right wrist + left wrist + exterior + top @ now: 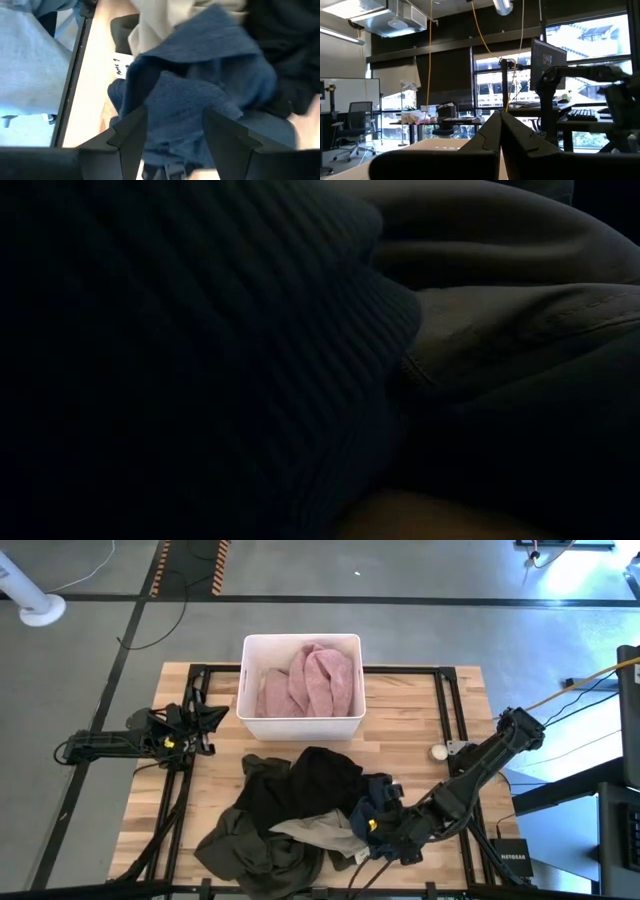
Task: Sort clothes
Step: Put the blue boxer into the white laundry organizer
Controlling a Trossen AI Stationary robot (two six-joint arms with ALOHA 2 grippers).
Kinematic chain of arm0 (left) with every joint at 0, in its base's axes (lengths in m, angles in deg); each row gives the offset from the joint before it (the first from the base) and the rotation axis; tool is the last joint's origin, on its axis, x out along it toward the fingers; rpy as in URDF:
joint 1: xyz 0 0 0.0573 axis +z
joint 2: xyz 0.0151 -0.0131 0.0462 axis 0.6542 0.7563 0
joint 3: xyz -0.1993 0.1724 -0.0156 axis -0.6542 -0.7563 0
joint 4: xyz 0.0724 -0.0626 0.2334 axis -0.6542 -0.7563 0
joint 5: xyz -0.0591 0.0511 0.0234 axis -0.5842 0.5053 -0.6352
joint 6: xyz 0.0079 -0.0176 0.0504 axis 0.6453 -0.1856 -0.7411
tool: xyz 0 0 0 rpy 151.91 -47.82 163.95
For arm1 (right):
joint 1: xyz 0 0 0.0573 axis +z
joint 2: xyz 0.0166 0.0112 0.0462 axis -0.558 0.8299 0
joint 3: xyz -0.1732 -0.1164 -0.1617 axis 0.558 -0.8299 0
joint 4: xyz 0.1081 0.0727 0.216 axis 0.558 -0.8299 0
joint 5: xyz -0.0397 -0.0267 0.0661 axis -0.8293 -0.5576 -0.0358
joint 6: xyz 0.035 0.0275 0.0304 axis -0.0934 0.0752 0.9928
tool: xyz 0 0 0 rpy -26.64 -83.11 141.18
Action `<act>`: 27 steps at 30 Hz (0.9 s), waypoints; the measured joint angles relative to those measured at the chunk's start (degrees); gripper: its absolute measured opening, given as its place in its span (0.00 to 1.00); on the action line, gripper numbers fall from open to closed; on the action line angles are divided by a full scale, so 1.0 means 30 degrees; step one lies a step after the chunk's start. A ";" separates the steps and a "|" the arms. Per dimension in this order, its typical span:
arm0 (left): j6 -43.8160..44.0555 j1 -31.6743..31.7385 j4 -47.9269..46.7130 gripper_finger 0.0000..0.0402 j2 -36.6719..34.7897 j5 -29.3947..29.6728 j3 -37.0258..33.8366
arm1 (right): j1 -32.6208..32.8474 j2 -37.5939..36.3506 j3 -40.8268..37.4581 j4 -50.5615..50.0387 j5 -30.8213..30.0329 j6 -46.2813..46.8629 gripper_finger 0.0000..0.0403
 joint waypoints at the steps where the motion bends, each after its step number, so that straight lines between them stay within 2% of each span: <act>1: -0.0060 0.0000 -0.0007 0.00 0.0000 0.0000 0.0000 | 0.0000 0.0001 -0.0472 0.0587 0.0006 -0.0167 0.51; 4: -0.0083 0.0000 -0.0014 0.00 0.0000 0.0000 0.0000 | -0.0029 0.0001 -0.1396 0.1953 -0.0602 -0.0962 0.51; 13: 0.0101 0.0000 -0.0018 0.00 0.0000 -0.0002 0.0000 | -0.0462 0.0001 -0.2769 0.2308 -0.3726 -0.2404 0.51; 21: 0.0121 0.0000 -0.0022 0.00 0.0000 -0.0005 0.0000 | -0.2284 0.0001 -0.5282 0.4029 -0.2507 -0.3037 0.51; 27: 0.0143 0.0000 -0.0032 0.00 0.0000 -0.0005 0.0000 | -0.2667 0.0001 -0.5687 0.4342 -0.2317 -0.3161 0.51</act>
